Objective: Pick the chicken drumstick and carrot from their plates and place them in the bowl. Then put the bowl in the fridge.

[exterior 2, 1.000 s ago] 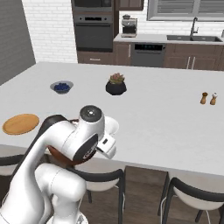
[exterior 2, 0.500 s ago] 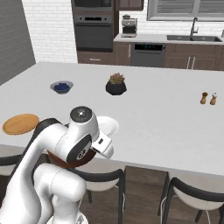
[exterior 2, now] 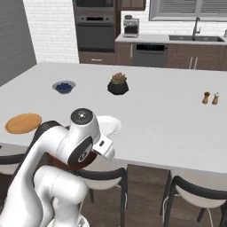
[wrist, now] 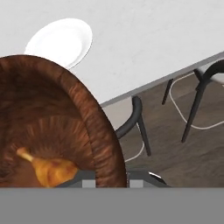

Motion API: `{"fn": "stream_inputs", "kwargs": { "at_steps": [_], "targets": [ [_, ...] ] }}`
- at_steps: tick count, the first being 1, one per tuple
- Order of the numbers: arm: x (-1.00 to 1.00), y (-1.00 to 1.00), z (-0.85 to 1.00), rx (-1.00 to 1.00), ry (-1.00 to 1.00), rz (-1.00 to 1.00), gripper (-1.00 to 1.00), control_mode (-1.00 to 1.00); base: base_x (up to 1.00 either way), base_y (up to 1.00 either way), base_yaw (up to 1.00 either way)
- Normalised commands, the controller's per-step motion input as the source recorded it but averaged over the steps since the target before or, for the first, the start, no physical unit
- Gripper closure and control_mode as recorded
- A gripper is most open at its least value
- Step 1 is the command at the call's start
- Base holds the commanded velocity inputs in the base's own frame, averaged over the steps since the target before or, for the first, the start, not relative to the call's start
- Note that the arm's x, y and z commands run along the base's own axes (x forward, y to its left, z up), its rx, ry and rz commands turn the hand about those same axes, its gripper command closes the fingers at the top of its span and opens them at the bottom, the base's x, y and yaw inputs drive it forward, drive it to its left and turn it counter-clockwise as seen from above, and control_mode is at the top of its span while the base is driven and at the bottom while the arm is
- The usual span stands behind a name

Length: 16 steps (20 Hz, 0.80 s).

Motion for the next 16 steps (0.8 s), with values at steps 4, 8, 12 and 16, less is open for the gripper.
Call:
{"fn": "stream_inputs", "kwargs": {
  "at_steps": [4, 8, 12, 16],
  "targets": [
    [0.0, 0.0, 0.0, 0.0, 0.0, 0.0, 1.0, 1.0, -0.94, -0.21, -0.1],
    [0.0, 0.0, 0.0, 0.0, 0.0, 0.0, 1.0, 1.0, -0.3, -0.41, -0.49],
    [0.0, 0.0, 0.0, 0.0, 0.0, 0.0, 1.0, 1.0, 0.06, -0.07, -0.72],
    [0.0, 0.0, 0.0, 0.0, 0.0, 0.0, 1.0, 1.0, 0.05, 0.0, -0.85]
  ]
}}
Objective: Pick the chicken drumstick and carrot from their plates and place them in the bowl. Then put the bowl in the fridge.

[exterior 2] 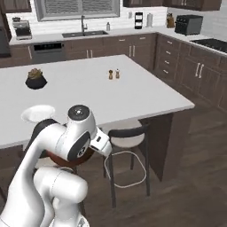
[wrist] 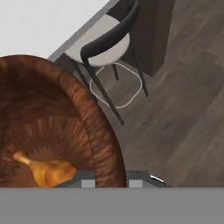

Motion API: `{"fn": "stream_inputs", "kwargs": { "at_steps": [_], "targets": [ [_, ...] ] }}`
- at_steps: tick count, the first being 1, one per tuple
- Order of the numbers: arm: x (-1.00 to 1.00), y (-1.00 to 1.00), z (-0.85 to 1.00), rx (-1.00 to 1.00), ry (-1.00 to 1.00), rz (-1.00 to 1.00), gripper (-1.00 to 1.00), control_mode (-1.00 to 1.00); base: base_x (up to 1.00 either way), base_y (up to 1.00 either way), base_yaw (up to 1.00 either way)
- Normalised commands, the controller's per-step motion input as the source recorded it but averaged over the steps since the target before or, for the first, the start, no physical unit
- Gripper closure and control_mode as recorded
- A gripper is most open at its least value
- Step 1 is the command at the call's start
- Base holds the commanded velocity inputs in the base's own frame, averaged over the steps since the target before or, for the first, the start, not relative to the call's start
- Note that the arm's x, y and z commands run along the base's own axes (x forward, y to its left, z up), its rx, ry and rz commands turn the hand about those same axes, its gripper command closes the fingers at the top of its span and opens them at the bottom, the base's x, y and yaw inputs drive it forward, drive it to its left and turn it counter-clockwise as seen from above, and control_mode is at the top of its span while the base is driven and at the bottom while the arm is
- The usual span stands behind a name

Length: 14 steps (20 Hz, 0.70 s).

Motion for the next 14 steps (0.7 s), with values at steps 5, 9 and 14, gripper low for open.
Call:
{"fn": "stream_inputs", "kwargs": {
  "at_steps": [5, 9, 14],
  "targets": [
    [0.0, 0.0, 0.0, 0.0, 0.0, 0.0, 1.0, 1.0, 0.06, 0.0, -0.85],
    [0.0, 0.0, 0.0, 0.0, 0.0, 0.0, 1.0, 1.0, 0.06, 0.0, -0.85],
    [0.0, 0.0, 0.0, 0.0, 0.0, 0.0, 1.0, 1.0, 0.11, 0.0, -0.84]
  ]
}}
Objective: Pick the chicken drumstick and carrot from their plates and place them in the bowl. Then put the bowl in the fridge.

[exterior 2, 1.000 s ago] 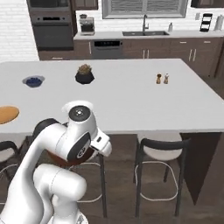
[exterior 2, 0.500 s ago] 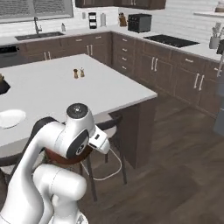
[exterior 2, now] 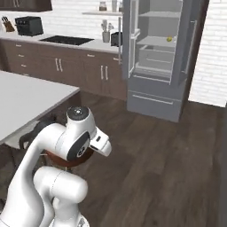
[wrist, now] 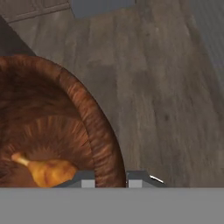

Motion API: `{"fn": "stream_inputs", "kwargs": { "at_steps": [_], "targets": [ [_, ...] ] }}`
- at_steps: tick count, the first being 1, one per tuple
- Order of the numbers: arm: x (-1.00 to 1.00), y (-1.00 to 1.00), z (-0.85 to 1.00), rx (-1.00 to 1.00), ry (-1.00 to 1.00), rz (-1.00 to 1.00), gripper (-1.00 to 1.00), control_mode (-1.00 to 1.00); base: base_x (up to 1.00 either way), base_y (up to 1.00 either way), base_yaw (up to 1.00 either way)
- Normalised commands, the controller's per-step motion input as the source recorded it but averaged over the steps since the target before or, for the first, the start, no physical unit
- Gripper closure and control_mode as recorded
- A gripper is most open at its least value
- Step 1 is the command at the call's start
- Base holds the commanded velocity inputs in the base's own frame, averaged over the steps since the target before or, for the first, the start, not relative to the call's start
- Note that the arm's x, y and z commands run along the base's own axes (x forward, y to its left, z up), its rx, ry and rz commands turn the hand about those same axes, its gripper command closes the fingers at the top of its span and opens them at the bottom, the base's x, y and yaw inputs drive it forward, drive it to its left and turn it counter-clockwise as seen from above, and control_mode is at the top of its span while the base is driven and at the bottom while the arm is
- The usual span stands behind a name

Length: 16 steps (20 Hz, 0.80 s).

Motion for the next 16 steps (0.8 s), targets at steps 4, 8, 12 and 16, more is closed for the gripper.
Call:
{"fn": "stream_inputs", "kwargs": {
  "at_steps": [4, 8, 12, 16],
  "targets": [
    [0.0, 0.0, 0.0, 0.0, 0.0, 0.0, 1.0, 1.0, 0.71, 0.1, -0.66],
    [0.0, 0.0, 0.0, 0.0, 0.0, 0.0, 1.0, 1.0, 1.0, 0.11, -0.3],
    [0.0, 0.0, 0.0, 0.0, 0.0, 0.0, 1.0, 1.0, 1.0, 0.33, -0.09],
    [0.0, 0.0, 0.0, 0.0, 0.0, 0.0, 1.0, 1.0, 1.0, 0.64, 0.0]
  ]
}}
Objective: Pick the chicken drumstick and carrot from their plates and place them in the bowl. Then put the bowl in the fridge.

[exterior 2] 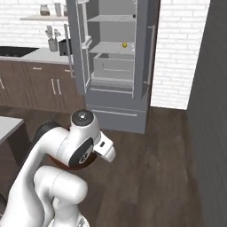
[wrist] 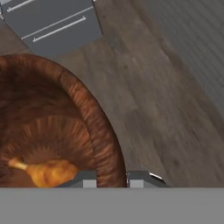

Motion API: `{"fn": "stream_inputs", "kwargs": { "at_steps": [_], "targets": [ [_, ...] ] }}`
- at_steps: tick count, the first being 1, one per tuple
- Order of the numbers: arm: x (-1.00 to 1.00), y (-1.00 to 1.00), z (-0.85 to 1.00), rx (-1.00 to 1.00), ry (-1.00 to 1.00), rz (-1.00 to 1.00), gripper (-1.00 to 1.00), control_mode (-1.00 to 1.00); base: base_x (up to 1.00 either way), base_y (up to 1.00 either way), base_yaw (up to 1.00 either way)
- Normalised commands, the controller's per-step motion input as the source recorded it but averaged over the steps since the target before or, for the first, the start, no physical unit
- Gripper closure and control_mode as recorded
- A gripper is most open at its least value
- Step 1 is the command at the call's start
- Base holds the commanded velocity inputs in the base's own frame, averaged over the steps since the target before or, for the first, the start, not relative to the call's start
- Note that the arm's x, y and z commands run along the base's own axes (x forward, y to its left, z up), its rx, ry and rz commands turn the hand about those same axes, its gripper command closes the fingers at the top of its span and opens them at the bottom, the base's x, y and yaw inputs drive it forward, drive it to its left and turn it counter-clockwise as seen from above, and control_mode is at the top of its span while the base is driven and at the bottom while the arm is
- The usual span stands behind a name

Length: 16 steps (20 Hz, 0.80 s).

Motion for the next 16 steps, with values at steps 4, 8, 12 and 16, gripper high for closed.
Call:
{"fn": "stream_inputs", "kwargs": {
  "at_steps": [4, 8, 12, 16],
  "targets": [
    [0.0, 0.0, 0.0, 0.0, 0.0, 0.0, 1.0, 1.0, 1.0, 0.55, 0.0],
    [0.0, 0.0, 0.0, 0.0, 0.0, 0.0, 1.0, 1.0, 1.0, 0.17, 0.0],
    [0.0, 0.0, 0.0, 0.0, 0.0, 0.0, 1.0, 1.0, 1.0, 0.34, 0.0],
    [0.0, 0.0, 0.0, 0.0, 0.0, 0.0, 1.0, 1.0, 1.0, 0.72, -0.01]
  ]
}}
